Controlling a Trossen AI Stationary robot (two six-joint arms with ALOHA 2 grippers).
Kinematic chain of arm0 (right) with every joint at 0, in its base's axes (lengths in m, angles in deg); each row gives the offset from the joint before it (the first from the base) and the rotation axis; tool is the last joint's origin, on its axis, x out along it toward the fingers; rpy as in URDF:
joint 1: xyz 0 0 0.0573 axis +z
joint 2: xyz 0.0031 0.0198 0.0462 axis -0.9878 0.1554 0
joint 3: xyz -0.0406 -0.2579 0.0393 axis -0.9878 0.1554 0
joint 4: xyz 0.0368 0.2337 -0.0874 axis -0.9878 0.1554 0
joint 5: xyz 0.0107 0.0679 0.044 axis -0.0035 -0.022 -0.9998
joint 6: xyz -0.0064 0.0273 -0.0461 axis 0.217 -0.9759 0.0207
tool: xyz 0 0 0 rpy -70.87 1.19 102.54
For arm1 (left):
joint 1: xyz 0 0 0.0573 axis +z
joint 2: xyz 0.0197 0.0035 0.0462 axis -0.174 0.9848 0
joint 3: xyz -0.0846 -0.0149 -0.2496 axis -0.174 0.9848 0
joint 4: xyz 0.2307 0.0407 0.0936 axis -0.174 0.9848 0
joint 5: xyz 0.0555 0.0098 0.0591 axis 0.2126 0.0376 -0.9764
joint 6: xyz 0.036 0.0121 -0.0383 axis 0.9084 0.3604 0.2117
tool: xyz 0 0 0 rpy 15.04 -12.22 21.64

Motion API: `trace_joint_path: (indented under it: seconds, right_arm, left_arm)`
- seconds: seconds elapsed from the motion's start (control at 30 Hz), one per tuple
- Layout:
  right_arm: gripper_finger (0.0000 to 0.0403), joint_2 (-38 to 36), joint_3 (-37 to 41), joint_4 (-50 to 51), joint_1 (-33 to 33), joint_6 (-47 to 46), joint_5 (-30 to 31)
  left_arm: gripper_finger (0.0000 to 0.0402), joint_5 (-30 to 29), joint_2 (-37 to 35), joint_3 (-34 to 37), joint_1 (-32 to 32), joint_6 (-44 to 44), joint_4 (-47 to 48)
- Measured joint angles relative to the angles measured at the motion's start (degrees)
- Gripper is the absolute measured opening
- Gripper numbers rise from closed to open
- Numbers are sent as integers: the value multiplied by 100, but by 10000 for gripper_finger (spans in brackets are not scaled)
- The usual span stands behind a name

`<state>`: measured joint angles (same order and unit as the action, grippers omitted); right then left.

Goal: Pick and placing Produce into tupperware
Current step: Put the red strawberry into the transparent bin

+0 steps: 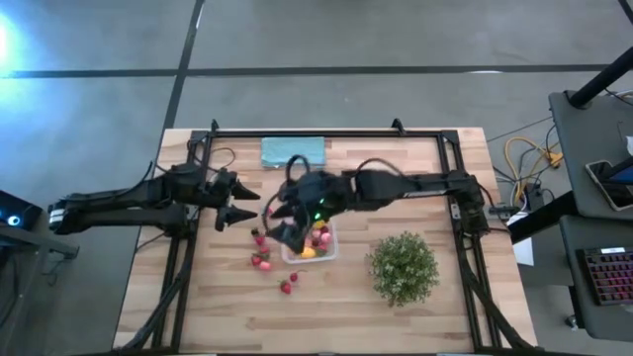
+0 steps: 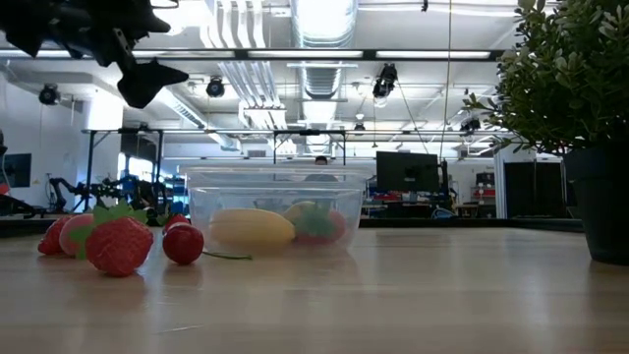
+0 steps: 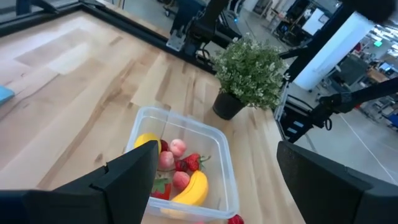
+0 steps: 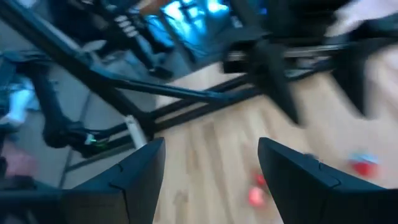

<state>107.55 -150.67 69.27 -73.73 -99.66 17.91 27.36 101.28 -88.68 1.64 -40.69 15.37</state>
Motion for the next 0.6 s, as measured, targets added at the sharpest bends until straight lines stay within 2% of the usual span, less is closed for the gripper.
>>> trace_joint_path:
  seconds: [0.07, 0.23, 0.33, 0.5, 0.6]
  right_arm:
    - [246, 26, 376, -537, 29, -36, -162]
    - [245, -458, 1555, -745, 22, -523, -234]
    - [248, -1194, 2559, -1436, 22, -647, -153]
    - [247, -2794, 4401, -2337, 5, -833, 518]
    - [244, -3710, 5376, -2881, -22, -827, 677]
  left_arm:
    - [314, 0, 80, -15, 0, 0, -44]
    - [314, 0, 268, -10, 0, -22, -103]
    - [314, 1, 353, -10, 0, -45, -99]
    - [314, 2, 444, -10, 0, -51, -190]
    - [314, 3, 522, -10, -1, -59, -418]
